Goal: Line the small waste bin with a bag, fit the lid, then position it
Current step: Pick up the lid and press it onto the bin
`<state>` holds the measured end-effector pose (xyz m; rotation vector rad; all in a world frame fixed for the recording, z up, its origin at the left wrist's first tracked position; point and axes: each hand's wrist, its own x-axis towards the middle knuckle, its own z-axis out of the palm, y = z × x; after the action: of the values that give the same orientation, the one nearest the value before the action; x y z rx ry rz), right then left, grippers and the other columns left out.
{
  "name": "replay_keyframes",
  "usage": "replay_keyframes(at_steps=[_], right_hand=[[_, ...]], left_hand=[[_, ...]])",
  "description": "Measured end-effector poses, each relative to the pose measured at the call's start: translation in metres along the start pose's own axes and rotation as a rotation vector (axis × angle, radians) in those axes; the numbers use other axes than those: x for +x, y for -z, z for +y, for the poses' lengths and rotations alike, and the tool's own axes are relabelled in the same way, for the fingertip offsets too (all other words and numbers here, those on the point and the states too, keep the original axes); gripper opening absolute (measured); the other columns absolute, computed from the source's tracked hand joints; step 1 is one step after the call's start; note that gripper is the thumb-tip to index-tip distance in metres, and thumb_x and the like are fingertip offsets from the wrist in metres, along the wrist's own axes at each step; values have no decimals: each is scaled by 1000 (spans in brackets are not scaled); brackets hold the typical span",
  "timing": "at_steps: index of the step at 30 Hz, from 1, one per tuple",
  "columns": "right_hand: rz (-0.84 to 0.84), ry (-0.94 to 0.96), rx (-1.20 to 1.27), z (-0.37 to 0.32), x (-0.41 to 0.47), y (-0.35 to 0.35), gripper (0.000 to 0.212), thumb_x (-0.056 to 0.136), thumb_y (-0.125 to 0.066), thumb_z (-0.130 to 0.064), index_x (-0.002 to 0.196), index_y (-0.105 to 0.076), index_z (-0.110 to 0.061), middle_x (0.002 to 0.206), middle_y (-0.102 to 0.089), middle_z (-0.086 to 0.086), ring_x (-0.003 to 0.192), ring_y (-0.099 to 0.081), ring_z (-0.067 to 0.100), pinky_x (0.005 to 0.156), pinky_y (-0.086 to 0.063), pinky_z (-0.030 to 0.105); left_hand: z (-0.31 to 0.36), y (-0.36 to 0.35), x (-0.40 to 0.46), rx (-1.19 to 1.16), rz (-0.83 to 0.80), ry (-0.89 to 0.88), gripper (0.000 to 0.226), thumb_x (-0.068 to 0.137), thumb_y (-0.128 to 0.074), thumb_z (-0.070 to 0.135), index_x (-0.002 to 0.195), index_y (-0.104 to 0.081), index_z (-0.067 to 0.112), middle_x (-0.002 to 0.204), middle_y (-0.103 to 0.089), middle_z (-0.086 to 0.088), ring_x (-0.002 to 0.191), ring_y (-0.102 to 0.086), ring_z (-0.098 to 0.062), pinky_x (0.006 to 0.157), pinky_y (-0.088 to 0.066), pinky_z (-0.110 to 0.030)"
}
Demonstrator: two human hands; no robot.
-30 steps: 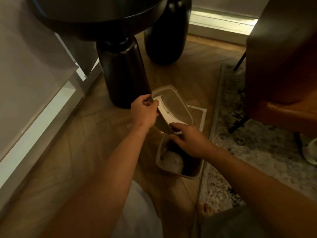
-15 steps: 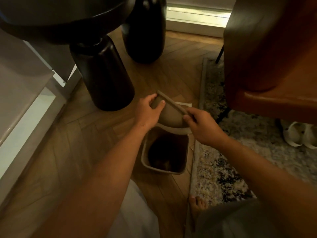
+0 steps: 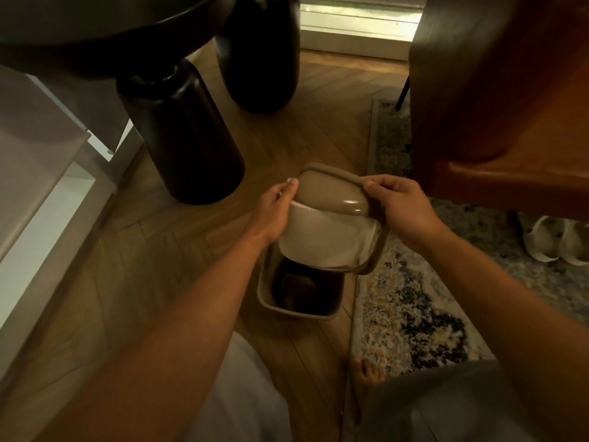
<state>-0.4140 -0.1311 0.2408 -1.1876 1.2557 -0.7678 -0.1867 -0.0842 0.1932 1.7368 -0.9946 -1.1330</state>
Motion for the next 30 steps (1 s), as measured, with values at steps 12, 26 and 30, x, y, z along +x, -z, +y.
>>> replay_keyframes(at_steps=[12, 26, 30], right_hand=[[158, -244, 396, 23, 28, -4, 32, 102, -52, -16, 122, -74, -5, 117, -76, 18, 108, -72, 33, 91, -61, 43], [187, -403, 356, 62, 48, -33, 30, 99, -54, -15, 117, -76, -6, 113, -77, 17, 106, -74, 34, 84, -63, 49], [104, -412, 33, 86, 53, -39, 24, 99, -51, -14, 96, -74, -9, 90, -69, 15, 79, -66, 24, 68, -58, 34]], left_hand=[[-19, 3, 10, 112, 40, 0, 60, 98, -40, 64, 137, -56, 21, 123, -61, 4, 105, -59, -15, 81, -44, -31], [-50, 24, 22, -84, 7, 185, 63, 96, -49, 60, 149, -47, 25, 140, -59, 3, 125, -58, -21, 107, -49, -45], [-64, 34, 25, -69, -22, 217, 61, 95, -54, 58, 149, -47, 30, 139, -60, 4, 120, -60, -17, 100, -52, -39]])
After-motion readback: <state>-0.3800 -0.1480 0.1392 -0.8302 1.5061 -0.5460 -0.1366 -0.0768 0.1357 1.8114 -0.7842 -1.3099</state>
